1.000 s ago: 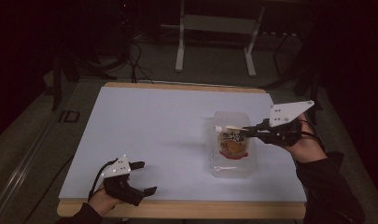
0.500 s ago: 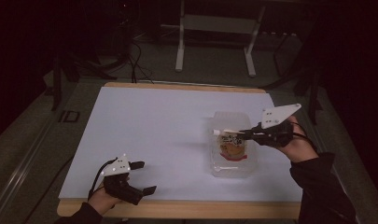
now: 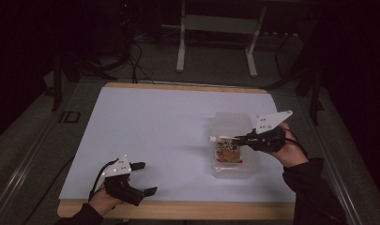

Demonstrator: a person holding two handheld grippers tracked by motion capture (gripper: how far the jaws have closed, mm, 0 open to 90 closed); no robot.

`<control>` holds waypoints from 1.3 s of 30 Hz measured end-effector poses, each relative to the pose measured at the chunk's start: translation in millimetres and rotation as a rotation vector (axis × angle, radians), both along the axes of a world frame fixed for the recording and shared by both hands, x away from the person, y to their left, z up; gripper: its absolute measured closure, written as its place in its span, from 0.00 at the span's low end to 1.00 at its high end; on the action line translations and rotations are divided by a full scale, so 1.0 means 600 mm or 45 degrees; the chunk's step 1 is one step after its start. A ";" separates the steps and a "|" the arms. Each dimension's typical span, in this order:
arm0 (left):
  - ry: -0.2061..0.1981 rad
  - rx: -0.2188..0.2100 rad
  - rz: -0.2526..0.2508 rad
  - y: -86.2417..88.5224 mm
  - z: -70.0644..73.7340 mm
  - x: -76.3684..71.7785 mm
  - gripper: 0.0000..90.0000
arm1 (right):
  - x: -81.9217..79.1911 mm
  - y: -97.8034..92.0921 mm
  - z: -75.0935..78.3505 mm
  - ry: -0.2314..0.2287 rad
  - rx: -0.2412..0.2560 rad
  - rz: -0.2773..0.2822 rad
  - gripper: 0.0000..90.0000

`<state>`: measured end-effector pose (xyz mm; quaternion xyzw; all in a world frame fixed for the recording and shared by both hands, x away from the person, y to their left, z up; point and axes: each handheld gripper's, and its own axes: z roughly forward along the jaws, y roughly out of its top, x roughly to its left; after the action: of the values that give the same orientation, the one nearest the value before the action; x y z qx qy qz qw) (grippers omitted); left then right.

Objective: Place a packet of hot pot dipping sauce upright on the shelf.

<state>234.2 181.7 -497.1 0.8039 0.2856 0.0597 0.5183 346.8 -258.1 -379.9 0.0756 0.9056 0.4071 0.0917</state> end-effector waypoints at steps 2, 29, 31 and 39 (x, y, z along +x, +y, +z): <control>0.003 -0.001 -0.001 0.000 -0.001 0.000 0.00 | 0.000 -0.003 -0.010 0.017 0.004 -0.009 0.98; -0.005 0.007 -0.020 -0.006 -0.002 0.000 0.00 | -0.013 -0.055 -0.027 0.091 0.096 -0.179 0.78; -0.005 0.007 -0.019 -0.006 -0.002 0.000 0.00 | -0.014 -0.055 -0.023 0.101 0.110 -0.193 0.75; -0.010 0.010 -0.025 -0.006 -0.002 -0.002 0.00 | -0.043 -0.038 0.016 0.075 0.164 -0.272 0.50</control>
<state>233.2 178.2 -498.2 0.8084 0.2754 0.0591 0.5168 320.8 -281.1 -370.1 0.1893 0.8668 0.4498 0.1029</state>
